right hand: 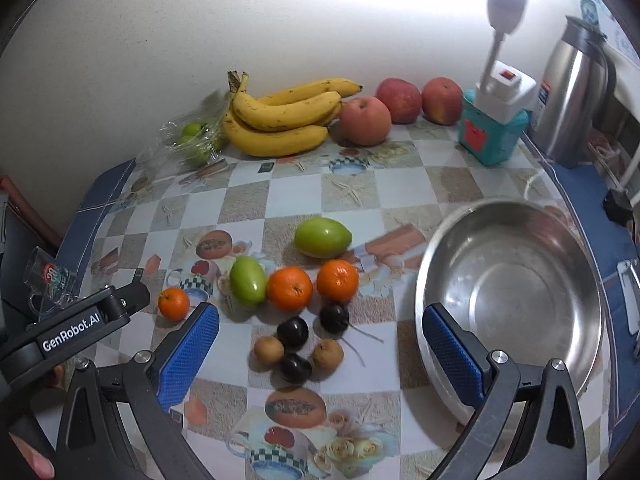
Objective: Organize fruits
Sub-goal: 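Move both grippers toward the cluster of mandarins, kiwis and plums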
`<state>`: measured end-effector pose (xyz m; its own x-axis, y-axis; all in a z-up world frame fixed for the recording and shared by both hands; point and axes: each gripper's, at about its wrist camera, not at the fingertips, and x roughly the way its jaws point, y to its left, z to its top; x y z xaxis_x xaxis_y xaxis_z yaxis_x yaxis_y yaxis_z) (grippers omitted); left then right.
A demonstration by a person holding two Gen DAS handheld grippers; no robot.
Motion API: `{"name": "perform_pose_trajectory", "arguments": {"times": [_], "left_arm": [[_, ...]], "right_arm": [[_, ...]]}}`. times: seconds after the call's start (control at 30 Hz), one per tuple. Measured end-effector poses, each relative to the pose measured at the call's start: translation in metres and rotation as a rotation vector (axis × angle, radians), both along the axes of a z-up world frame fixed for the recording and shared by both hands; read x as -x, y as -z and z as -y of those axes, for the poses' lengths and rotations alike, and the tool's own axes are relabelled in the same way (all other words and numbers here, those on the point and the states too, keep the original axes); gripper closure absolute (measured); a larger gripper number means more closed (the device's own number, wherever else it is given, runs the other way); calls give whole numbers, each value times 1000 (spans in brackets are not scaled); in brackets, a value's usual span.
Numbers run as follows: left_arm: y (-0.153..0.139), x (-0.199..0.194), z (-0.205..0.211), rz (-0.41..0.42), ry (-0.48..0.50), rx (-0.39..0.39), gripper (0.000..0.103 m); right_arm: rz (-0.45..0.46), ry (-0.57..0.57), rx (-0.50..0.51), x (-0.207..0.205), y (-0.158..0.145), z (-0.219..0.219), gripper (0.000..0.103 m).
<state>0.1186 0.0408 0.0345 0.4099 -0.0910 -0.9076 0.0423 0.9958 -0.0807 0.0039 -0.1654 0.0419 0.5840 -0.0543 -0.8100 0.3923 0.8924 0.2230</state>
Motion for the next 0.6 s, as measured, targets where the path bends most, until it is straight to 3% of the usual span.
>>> {"name": "perform_pose_trajectory", "arguments": {"times": [0.33,0.47,0.53,0.6], "left_arm": [[24,-24,0,-80,6,-7,1],[28,-27,0,-85,25,-15,1],[31,-28,1,-90,37,-33,7],[37,-29,2,-109,48,-33,11]], "right_arm": [[-52,-27,-38,-18,12,14,4],[-81,-28,-90,-16,21,19,16],[-103,-22,-91,-15,25,20,19],[-134,-30,-121,-15,33,21,35]]}}
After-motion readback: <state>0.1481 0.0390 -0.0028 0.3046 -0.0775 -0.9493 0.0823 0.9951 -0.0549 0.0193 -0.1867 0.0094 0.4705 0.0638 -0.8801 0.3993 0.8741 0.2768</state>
